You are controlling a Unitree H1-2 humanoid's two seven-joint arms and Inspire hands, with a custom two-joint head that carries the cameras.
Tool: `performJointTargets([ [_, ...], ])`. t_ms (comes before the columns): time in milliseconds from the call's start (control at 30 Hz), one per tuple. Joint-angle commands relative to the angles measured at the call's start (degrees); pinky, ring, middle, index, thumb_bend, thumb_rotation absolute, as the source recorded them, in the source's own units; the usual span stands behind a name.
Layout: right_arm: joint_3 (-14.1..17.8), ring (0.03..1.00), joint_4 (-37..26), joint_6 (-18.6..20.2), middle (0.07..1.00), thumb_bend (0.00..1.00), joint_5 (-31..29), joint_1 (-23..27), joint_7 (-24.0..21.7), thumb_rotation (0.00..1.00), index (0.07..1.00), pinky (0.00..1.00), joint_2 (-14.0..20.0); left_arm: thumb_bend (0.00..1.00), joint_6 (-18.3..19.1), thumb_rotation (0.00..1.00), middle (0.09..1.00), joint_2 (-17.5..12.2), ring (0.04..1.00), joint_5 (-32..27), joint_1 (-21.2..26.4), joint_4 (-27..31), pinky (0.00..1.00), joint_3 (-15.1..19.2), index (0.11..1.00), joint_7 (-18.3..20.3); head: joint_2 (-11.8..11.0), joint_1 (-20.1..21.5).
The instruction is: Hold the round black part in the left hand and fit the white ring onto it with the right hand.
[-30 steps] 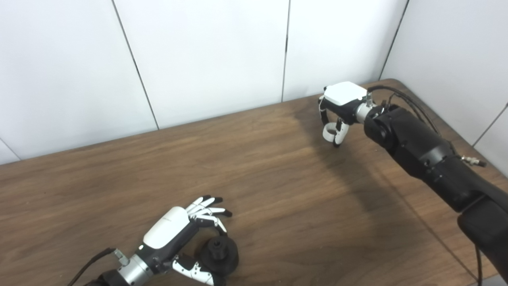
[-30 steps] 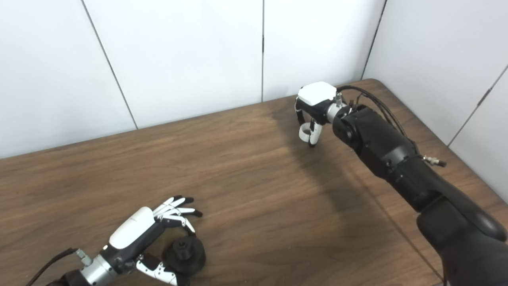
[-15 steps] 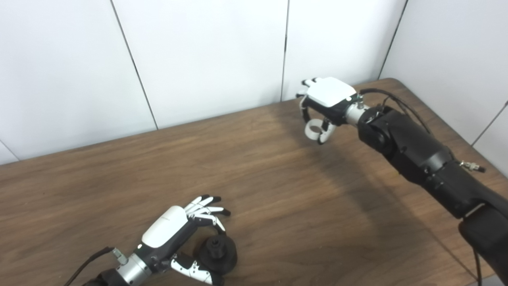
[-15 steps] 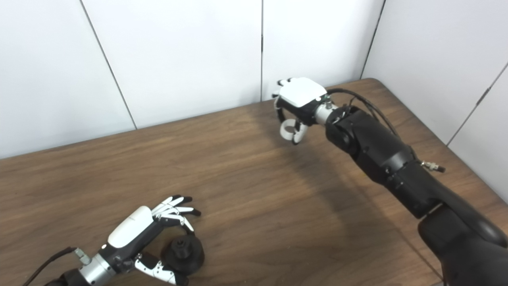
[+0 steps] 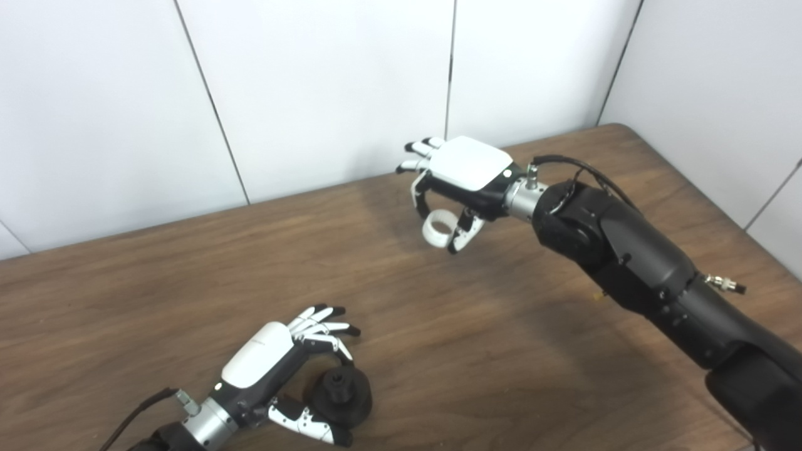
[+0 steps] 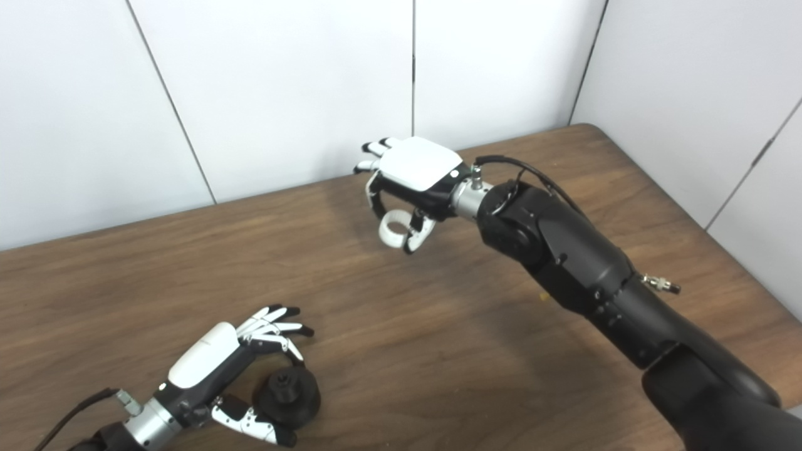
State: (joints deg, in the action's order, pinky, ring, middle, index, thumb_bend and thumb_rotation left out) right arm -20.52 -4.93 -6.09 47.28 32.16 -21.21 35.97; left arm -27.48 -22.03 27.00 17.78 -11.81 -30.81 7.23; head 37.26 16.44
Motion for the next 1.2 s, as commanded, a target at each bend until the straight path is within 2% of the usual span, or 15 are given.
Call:
performJointTargets([
  [0, 1.4, 1.000, -4.2, -0.5, 0.900, 0.53, -1.9, 1.5, -1.1, 0.13, 0.484, 1.00, -0.5, 0.52, 0.6, 0.05, 0.828, 0.0, 0.960, 1.1, 0.8, -0.9, 1.00, 1.4, 0.482, -0.2, 0.0, -0.5],
  [267, 1.5, 1.000, -14.7, 0.7, 0.913, 0.53, -6.7, 0.1, -7.9, 0.14, 0.483, 1.00, -5.0, 0.52, 0.6, 0.05, 0.828, 1.1, 0.957, 1.8, 1.1, -2.8, 1.00, 1.8, 0.483, -0.6, 0.5, -3.5],
  [400, 0.9, 1.000, -18.6, -0.1, 0.928, 0.53, -8.1, -0.2, -10.6, 0.14, 0.483, 1.00, -6.9, 0.52, 0.8, 0.05, 0.830, 2.0, 0.964, 2.5, 0.9, -2.7, 1.00, 2.5, 0.483, -0.1, 0.8, -5.4],
  [567, 0.6, 1.000, -20.6, -2.1, 0.908, 0.53, -8.9, -1.3, -10.8, 0.14, 0.482, 1.00, -8.5, 0.52, 1.0, 0.05, 0.834, 3.4, 0.970, 3.6, 0.7, -2.4, 1.00, 3.5, 0.483, 0.6, 1.5, -8.2],
  [800, -0.8, 1.000, -23.8, -1.8, 0.892, 0.53, -10.8, -2.8, -13.4, 0.14, 0.483, 1.00, -11.0, 0.52, 0.7, 0.05, 0.826, 4.6, 0.975, 4.9, 1.3, -3.7, 1.00, 3.5, 0.482, -0.6, 1.9, -10.1],
  [1167, -1.4, 1.000, -23.4, -2.8, 0.882, 0.53, -11.4, -7.7, -13.3, 0.13, 0.482, 1.00, -14.1, 0.52, 0.6, 0.05, 0.827, 3.9, 0.979, 4.4, 2.0, -3.5, 1.00, 2.5, 0.483, -1.1, 2.5, -10.9],
])
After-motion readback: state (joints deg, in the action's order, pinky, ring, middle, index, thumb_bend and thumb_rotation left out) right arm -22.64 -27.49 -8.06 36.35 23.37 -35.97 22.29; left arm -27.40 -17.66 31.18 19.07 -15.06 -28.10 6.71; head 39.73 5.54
